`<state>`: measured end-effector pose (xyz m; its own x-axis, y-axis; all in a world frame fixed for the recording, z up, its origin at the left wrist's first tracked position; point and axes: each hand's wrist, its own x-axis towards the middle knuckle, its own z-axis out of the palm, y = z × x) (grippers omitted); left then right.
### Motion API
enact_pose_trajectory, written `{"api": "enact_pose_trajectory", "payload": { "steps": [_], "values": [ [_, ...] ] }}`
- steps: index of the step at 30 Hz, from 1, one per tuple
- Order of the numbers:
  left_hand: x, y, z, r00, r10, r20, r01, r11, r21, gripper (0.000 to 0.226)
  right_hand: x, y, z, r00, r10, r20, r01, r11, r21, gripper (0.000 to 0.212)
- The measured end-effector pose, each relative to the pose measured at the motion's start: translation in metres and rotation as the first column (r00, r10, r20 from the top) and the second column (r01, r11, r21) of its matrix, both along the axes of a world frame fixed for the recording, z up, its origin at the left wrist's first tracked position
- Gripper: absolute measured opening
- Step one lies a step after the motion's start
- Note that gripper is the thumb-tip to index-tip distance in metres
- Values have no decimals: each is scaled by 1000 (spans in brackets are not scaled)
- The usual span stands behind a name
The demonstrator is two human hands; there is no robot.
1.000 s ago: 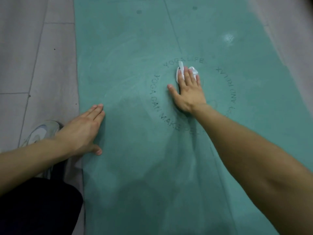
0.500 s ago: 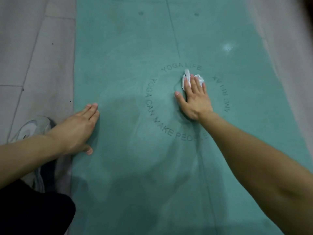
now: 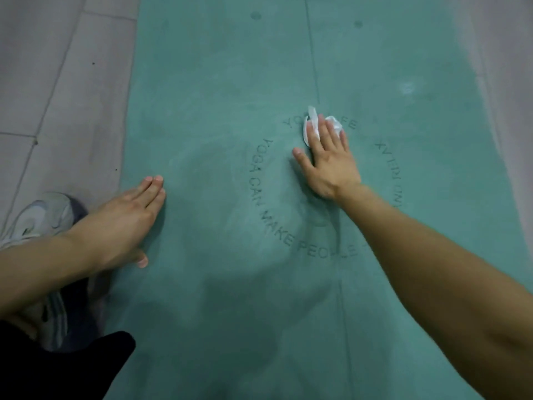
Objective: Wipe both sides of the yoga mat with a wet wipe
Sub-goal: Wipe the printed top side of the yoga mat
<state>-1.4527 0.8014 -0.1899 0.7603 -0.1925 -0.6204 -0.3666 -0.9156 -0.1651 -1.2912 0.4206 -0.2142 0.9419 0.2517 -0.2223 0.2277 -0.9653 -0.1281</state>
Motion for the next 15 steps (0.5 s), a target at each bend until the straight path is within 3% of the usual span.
{"api": "enact_pose_trajectory", "payload": {
  "steps": [1, 3, 6, 8, 9, 11, 13, 15],
  "values": [
    [0, 0, 1, 1000, 2, -9, -2, 1000, 4, 164, -15, 14, -4, 1000, 16, 12, -16, 1000, 6, 88],
    [1, -8, 14, 999, 33, -2, -33, 999, -37, 160, -74, 45, -5, 960, 277, 37, -278, 959, 61, 87],
    [1, -12, 19, 998, 52, -20, -54, 995, -88, 156, -155, 60, -3, 672, 741, -4, -732, 665, 147, 82],
    [1, -14, 22, 998, 58, -21, -60, 993, -104, 154, -150, 49, -3, 579, 816, -11, -809, 575, 122, 78],
    [1, -16, 23, 998, 53, -22, -55, 994, -96, 153, -132, 42, -3, 612, 791, 6, -789, 610, 76, 75],
    [2, -20, 24, 999, 51, -19, -52, 995, -85, 153, -84, 29, -3, 792, 609, 27, -610, 792, 10, 73],
    [1, -22, 25, 998, 60, -18, -61, 995, -82, 152, -37, 16, 2, 962, 273, 15, -273, 962, -5, 75],
    [1, -22, 25, 998, 55, -6, -56, 995, -83, 153, -23, 26, 1, 1000, -10, -9, 11, 999, 42, 81]
  ]
}}
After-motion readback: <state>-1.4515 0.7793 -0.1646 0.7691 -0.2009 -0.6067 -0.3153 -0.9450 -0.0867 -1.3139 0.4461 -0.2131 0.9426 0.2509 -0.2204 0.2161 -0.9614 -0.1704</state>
